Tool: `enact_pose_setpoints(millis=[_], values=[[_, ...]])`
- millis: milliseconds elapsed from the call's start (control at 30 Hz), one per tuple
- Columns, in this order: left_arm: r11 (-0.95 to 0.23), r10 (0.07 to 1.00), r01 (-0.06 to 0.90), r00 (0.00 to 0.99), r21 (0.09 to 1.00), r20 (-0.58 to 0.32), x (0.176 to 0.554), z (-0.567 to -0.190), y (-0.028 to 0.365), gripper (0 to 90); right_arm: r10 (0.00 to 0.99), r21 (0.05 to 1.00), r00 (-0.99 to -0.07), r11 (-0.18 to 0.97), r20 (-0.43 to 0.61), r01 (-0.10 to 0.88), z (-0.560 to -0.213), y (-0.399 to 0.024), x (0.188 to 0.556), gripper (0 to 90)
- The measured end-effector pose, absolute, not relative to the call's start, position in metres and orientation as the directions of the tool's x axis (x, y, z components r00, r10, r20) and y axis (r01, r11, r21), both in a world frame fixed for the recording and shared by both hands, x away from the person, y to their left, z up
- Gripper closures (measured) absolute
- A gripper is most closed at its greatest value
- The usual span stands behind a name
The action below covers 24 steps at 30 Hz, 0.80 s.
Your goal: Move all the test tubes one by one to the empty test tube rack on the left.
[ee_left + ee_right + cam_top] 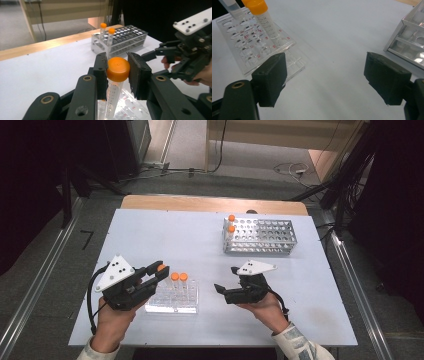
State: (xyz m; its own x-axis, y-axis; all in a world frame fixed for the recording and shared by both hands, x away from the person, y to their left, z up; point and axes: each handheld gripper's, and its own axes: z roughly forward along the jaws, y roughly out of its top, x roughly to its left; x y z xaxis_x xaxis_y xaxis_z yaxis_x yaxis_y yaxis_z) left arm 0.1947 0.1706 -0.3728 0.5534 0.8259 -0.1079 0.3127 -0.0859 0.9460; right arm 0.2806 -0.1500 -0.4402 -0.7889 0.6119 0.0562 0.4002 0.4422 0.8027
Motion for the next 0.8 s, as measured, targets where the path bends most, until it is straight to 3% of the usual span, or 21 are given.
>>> enact_pose_setpoints(millis=[333,800], values=[[-0.097,0.863,0.305,0.501,0.947,-0.073,0.207,-0.387,0.174,70.0,0.615,0.800,-0.787,0.442,0.060,0.406,-0.442,-0.149,0.281,17.6],[-0.140,0.861,0.350,0.506,0.926,-0.061,0.216,-0.413,0.165,69.9,0.614,0.799,-0.787,0.445,0.057,0.405,-0.442,-0.149,0.280,17.7]])
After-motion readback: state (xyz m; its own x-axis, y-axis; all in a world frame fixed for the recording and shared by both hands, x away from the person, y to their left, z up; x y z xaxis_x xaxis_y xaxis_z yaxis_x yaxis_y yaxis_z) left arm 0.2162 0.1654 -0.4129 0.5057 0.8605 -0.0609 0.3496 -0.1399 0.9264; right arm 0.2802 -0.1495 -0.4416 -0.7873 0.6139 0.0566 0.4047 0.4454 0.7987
